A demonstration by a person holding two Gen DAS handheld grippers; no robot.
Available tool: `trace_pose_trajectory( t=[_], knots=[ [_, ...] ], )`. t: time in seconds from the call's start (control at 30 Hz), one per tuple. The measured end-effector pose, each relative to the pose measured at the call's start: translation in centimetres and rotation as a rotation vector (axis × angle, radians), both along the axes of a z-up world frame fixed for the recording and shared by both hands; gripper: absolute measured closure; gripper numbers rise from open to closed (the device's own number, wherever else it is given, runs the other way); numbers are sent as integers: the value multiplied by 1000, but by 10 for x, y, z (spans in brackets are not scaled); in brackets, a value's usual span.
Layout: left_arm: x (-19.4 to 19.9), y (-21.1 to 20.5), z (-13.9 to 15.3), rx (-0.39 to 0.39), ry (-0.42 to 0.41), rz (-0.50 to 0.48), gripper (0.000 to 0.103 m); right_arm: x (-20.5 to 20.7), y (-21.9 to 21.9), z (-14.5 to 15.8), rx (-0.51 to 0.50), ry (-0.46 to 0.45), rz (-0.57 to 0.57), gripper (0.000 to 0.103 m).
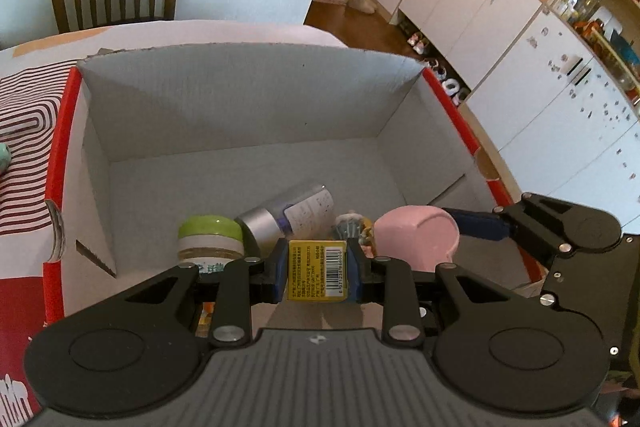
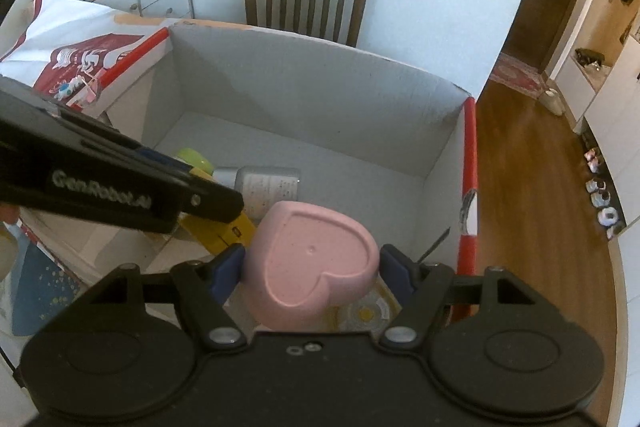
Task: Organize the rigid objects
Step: 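Carry the yellow carton and pink heart dish into the box and release both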
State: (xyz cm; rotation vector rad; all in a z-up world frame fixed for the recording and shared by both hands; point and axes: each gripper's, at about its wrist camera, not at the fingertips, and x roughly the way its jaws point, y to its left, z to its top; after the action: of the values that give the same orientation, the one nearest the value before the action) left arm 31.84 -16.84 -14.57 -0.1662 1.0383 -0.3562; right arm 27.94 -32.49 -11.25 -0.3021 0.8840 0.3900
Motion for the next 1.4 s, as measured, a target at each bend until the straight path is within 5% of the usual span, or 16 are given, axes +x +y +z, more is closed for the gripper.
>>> trace_pose_trajectory(
  t=[0.73,1.4],
  knots=[
    [-14,-16,10,135,-52,-48,73,-3,-2,2,2,-8,-40,23],
    [-55,8,55,134,-174,9,73,-33,-1,36,45,-67,-18,16]
  ],
)
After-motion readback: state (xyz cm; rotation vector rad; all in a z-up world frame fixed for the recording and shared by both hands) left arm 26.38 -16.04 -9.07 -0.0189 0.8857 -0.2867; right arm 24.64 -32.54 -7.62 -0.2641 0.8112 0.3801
